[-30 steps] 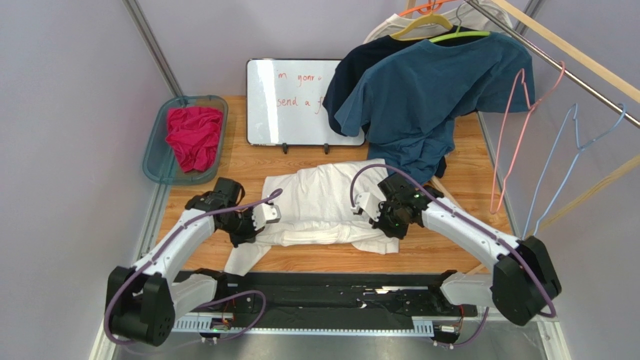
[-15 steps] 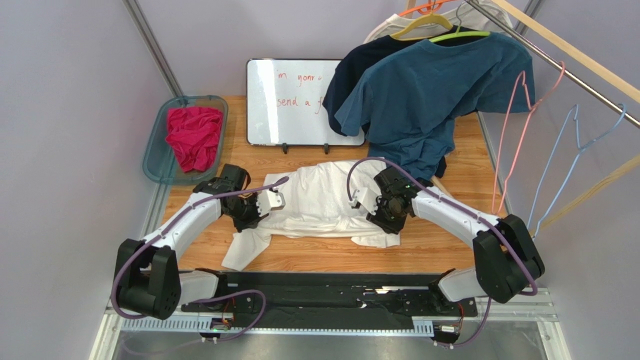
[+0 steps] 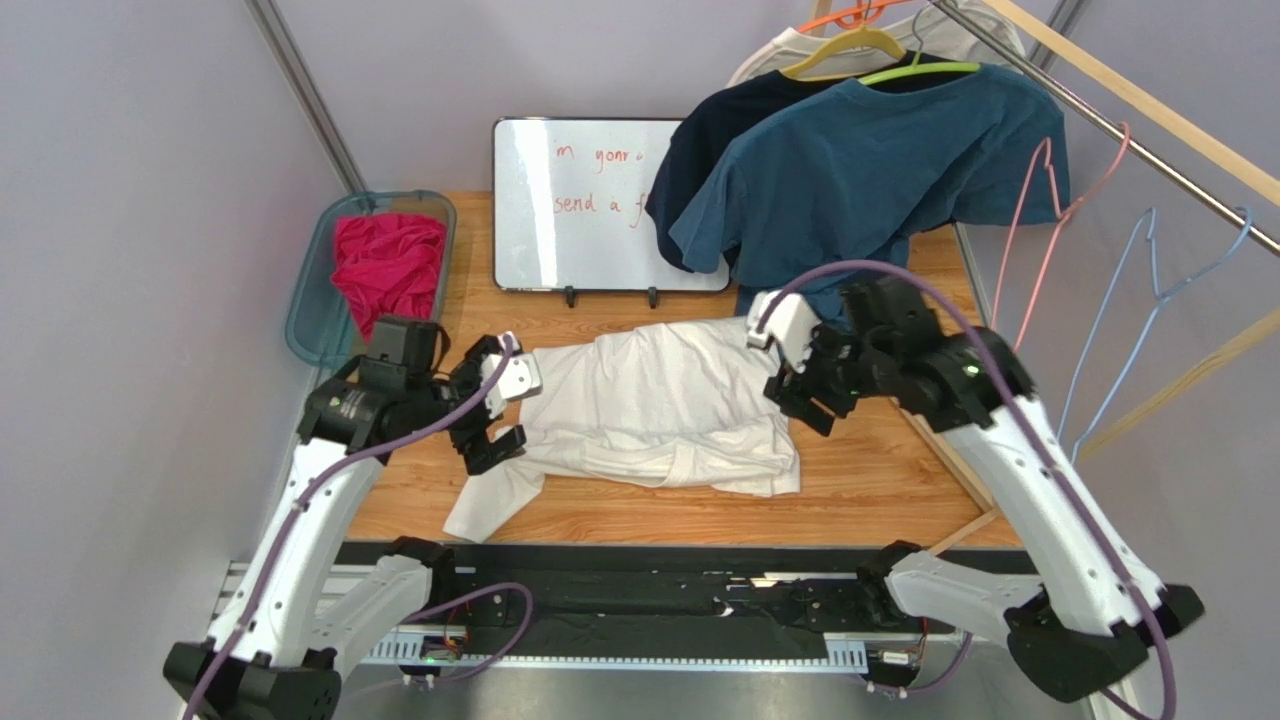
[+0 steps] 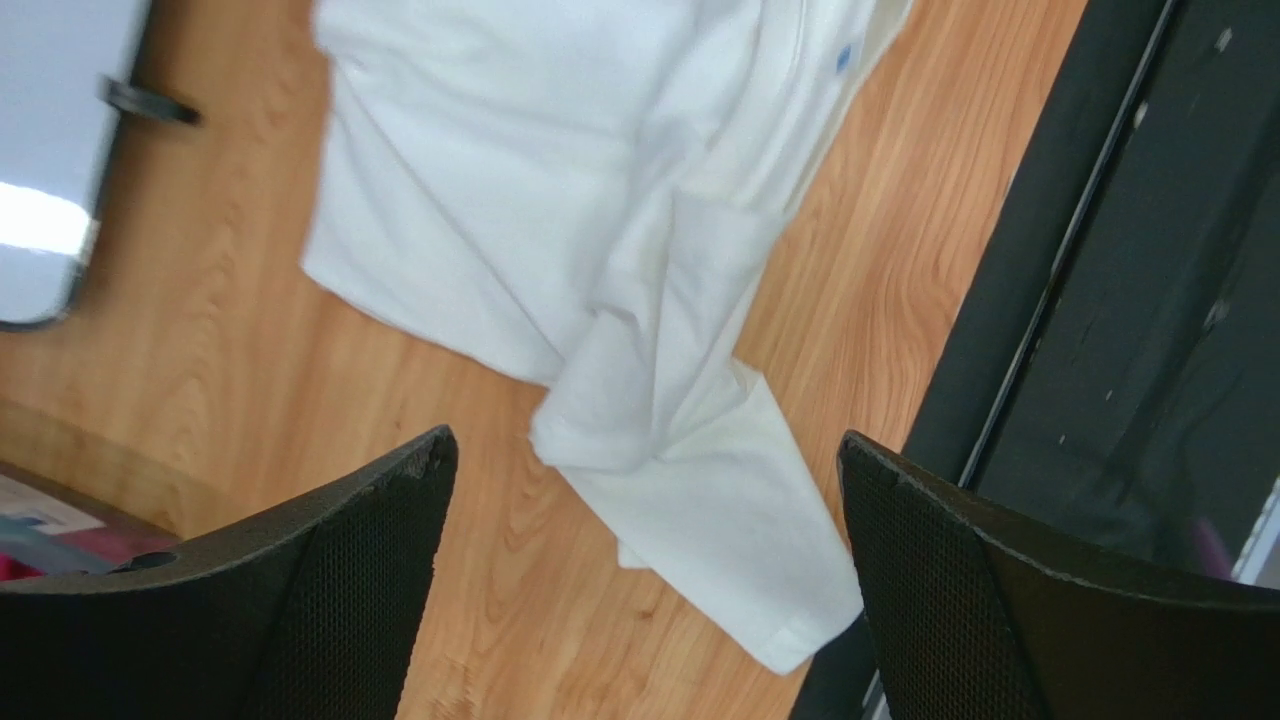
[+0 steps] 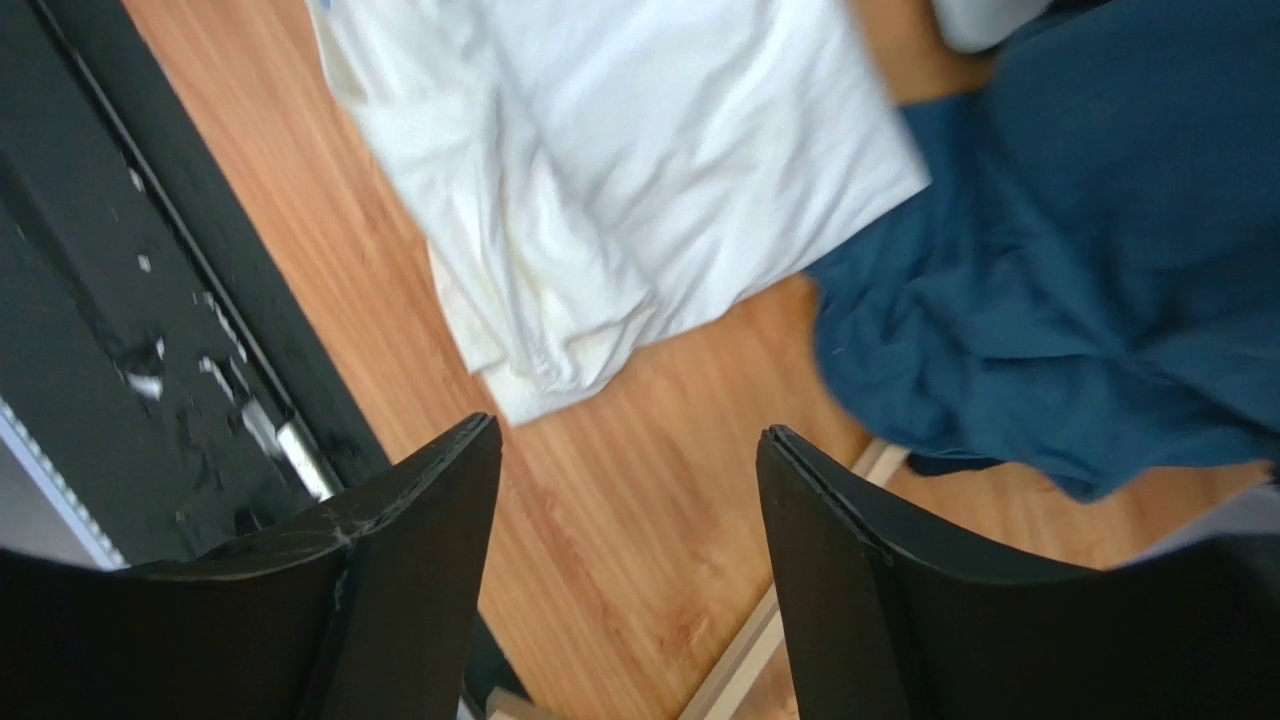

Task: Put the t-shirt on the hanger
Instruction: Pick up the hanger from the clothesline.

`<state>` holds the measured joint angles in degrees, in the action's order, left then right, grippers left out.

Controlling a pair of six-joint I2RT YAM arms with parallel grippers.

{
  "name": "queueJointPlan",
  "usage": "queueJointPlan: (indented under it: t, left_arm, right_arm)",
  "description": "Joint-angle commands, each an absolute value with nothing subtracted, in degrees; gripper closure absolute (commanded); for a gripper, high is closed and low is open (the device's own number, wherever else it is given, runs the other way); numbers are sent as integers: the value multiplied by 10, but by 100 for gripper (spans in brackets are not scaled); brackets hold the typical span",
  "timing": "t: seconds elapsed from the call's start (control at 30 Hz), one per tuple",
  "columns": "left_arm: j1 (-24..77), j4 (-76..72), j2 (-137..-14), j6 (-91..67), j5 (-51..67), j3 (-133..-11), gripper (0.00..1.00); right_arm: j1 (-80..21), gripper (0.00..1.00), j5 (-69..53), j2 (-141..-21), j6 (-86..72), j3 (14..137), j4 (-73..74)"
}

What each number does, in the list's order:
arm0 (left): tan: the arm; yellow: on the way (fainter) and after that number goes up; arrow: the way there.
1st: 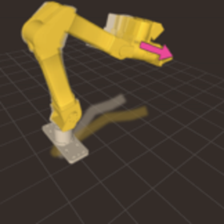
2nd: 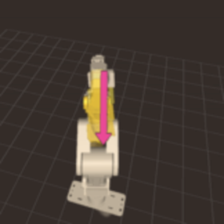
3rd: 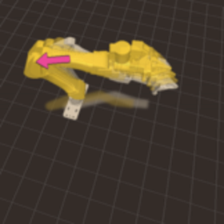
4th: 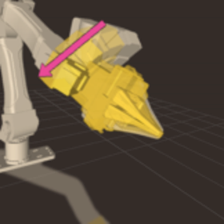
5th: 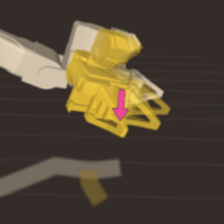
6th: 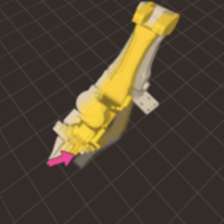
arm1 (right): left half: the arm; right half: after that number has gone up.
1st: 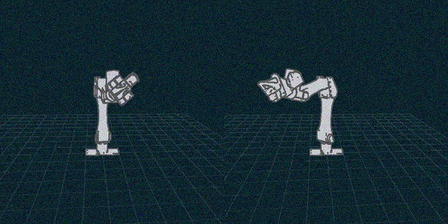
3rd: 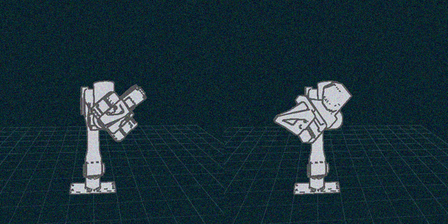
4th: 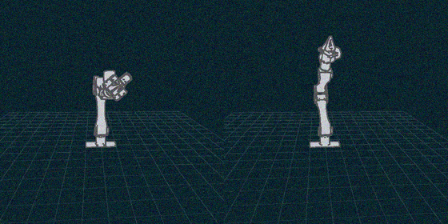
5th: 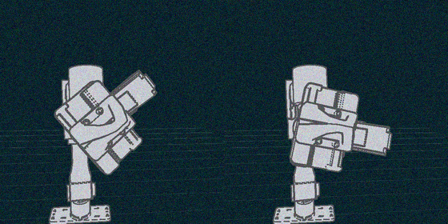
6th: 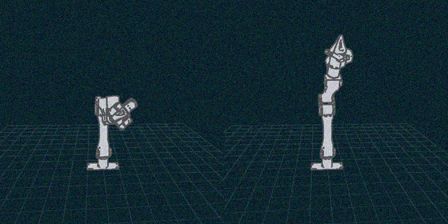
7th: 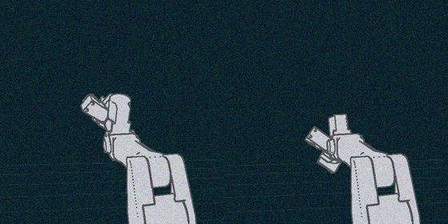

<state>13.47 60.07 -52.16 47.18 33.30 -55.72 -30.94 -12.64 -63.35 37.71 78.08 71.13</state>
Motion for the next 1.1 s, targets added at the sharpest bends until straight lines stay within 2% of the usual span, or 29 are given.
queueJointPlan:
  t: [0.0, 0.07, 0.17, 0.2, 0.43, 0.6, 0.7, 0.9, 1.07]
  left_arm:
    - [135, 580, -469, 346, 417, -632, 1]
    - [135, 535, -451, 255, 403, -647, 1]
    - [135, 469, -423, 199, 396, -656, 1]
    - [135, 448, -415, 170, 409, -657, 1]
    - [135, 381, -409, 59, 388, -659, 1]
    - [135, 381, -410, 52, 380, -661, 1]
    - [135, 377, -400, 54, 372, -662, 1]
    - [135, 377, -392, 63, 375, -667, 1]
    - [135, 380, -391, 69, 377, -667, 0]
  right_arm:
    - [-308, 35, -118, -572, 281, 915, 752]
    - [-308, 35, -89, -531, 223, 934, 706]
    - [-308, 18, -3, -469, 171, 956, 663]
    - [-308, 19, 24, -455, 148, 956, 647]
    - [-121, 21, 69, -389, -15, 976, 588]
    - [-20, 29, 110, -368, -95, 944, 590]
    - [-4, 34, 185, -373, -105, 919, 592]
    - [-5, 35, 231, -395, -106, 883, 560]
    - [-5, 32, 243, -420, -87, 805, 479]
